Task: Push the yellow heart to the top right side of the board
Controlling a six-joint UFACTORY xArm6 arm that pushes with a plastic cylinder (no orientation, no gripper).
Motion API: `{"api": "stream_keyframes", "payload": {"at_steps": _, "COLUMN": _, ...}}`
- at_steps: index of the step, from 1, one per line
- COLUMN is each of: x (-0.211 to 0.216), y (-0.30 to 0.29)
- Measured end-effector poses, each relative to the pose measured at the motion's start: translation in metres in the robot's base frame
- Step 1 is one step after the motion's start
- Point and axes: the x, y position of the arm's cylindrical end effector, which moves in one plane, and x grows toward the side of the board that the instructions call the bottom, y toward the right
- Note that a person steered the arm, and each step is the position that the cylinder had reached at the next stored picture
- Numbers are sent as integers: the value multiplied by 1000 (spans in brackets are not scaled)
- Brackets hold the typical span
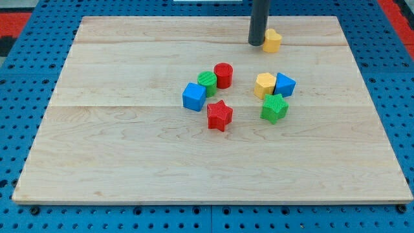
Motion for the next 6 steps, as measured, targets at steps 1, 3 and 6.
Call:
{"api": "stream_keyframes", "payload": {"at_steps": 1, "x": 4, "y": 8}}
{"api": "stream_keyframes", "payload": {"at_steps": 3, "x": 11, "y": 44}}
{"api": "stream_keyframes", "payload": {"at_steps": 6, "x": 66, "y": -50}}
